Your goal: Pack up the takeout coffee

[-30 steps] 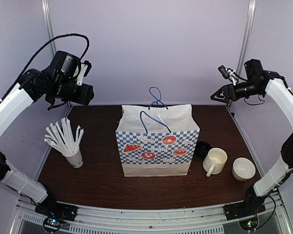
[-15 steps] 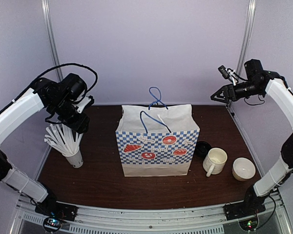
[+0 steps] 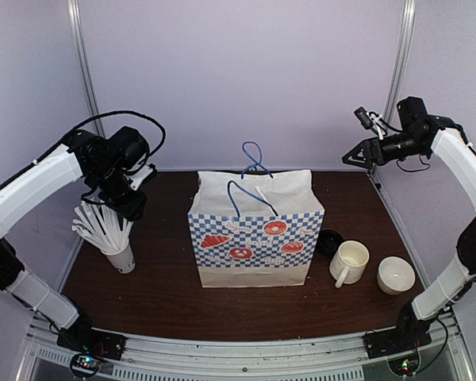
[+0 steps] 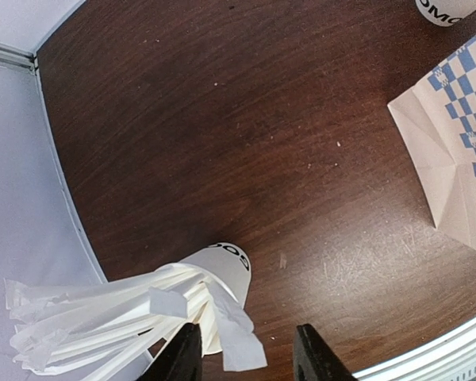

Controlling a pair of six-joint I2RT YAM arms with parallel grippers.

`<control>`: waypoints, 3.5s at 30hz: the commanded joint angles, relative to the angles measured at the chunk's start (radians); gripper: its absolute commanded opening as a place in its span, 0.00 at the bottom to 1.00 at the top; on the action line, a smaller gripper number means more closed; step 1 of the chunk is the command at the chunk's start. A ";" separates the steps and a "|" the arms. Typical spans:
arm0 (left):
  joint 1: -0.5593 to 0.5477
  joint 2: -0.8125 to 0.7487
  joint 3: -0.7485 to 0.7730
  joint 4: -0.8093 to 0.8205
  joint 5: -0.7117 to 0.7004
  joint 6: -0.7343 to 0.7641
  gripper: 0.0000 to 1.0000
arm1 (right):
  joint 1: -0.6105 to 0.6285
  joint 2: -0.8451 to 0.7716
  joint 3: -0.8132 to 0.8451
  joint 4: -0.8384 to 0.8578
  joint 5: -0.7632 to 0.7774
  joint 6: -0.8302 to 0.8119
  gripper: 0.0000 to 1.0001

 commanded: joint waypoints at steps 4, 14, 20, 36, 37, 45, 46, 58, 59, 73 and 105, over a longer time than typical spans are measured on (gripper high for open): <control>0.001 0.024 -0.016 0.010 -0.042 0.025 0.37 | -0.006 -0.014 -0.001 0.003 -0.018 0.001 0.81; 0.001 0.035 -0.027 0.040 -0.071 0.044 0.30 | -0.005 -0.016 -0.010 0.009 -0.018 0.002 0.80; 0.001 0.041 -0.010 0.039 -0.039 0.068 0.06 | -0.005 -0.017 -0.010 0.008 -0.019 0.002 0.80; -0.010 -0.096 0.198 -0.197 -0.078 0.026 0.03 | -0.004 0.027 0.040 -0.015 -0.034 0.009 0.80; -0.010 -0.097 0.207 -0.200 -0.079 0.025 0.02 | -0.003 0.027 0.042 -0.016 -0.034 0.010 0.80; -0.010 -0.098 0.261 -0.224 -0.095 0.031 0.00 | -0.003 0.014 0.026 -0.009 -0.028 0.009 0.80; -0.010 -0.100 0.242 -0.214 -0.097 0.032 0.00 | -0.003 0.014 0.023 -0.008 -0.028 0.008 0.80; -0.010 -0.073 0.025 -0.020 -0.032 0.058 0.05 | -0.003 0.010 0.006 -0.001 -0.031 0.006 0.80; -0.010 -0.067 0.024 -0.021 -0.028 0.063 0.06 | -0.003 0.008 0.002 0.002 -0.031 0.006 0.80; -0.010 -0.059 0.015 -0.021 -0.004 0.079 0.08 | -0.002 0.018 0.009 0.000 -0.029 0.006 0.80; -0.010 -0.323 0.442 0.223 0.372 -0.071 0.00 | -0.003 0.048 0.052 -0.025 -0.049 0.006 0.81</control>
